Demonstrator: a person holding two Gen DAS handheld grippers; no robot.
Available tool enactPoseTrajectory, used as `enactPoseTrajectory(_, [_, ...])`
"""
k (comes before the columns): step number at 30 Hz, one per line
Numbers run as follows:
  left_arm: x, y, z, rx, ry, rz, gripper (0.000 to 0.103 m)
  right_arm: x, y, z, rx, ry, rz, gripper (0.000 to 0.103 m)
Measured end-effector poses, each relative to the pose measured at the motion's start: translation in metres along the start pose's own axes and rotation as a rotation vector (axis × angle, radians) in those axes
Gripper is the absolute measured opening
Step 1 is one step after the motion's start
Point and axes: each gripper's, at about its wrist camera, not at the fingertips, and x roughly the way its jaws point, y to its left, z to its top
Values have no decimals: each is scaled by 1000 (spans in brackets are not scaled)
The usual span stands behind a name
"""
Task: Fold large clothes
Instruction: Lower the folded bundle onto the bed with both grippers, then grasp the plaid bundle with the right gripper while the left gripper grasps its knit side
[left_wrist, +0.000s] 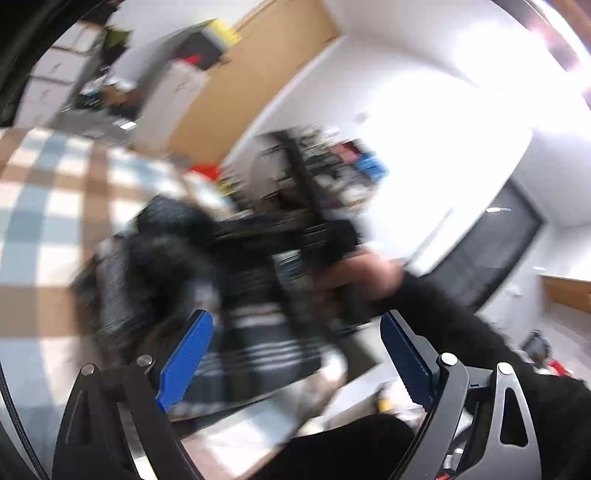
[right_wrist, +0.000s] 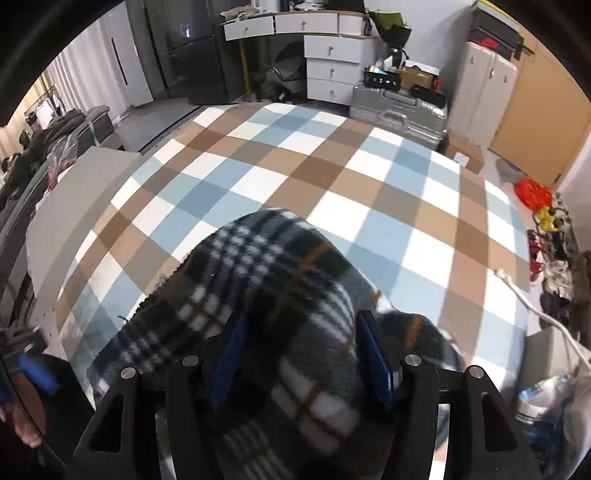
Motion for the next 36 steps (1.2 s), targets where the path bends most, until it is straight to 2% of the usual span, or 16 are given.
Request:
enactPoseTrajectory(2, [1, -7, 3, 20, -7, -58, 90, 3, -6, 3, 51, 3, 39, 56])
enactPoseTrajectory(4, [19, -11, 4, 42, 41, -48, 90, 3, -13, 4, 94, 5, 75, 52])
enactPoseTrajectory(6, [40, -6, 1, 49, 95, 32, 90, -1, -23, 4, 140, 2, 120, 48])
enactPoseTrajectory(7, [54, 2, -1, 46, 133, 127, 90, -4, -28, 3, 165, -4, 147, 47])
enactPoseTrajectory(10, [76, 40, -3, -74, 211, 262, 89, -20, -46, -3, 235, -52, 201, 43])
enactPoseTrajectory(13, [67, 49, 1, -152, 164, 235, 89, -56, -56, -20, 243, -185, 237, 45])
enactPoseTrajectory(19, [55, 39, -3, -113, 146, 278, 90, -117, -37, -80, 136, -439, 220, 58])
enactPoseTrajectory(23, [43, 44, 1, -166, 120, 208, 90, -146, -34, -134, 205, -650, 218, 63])
enactPoseTrajectory(25, [40, 42, 6, -161, 119, 125, 90, -157, -38, -154, 264, -769, 220, 71])
enactPoseTrajectory(27, [38, 33, 6, -135, 120, 43, 90, -169, -39, -173, 323, -906, 189, 88])
enactPoseTrajectory(29, [40, 25, 9, -85, 144, -53, 90, -179, -40, -183, 370, -1016, 145, 89])
enactPoseTrajectory(30, [38, 18, 10, -55, 151, -81, 90, -182, -41, -186, 404, -1063, 119, 97])
enactPoseTrajectory(31, [36, 11, 10, -23, 172, -114, 90, -184, -43, -187, 434, -1094, 85, 101])
enactPoseTrajectory(32, [36, 5, 8, 5, 216, -190, 90, -184, -44, -183, 481, -1104, 14, 103])
enactPoseTrajectory(34, [34, -3, 9, 34, 262, -271, 90, -179, -45, -170, 514, -1075, -41, 103])
enactPoseTrajectory(36, [30, -10, 8, 57, 306, -342, 90, -168, -43, -152, 521, -1011, -162, 103])
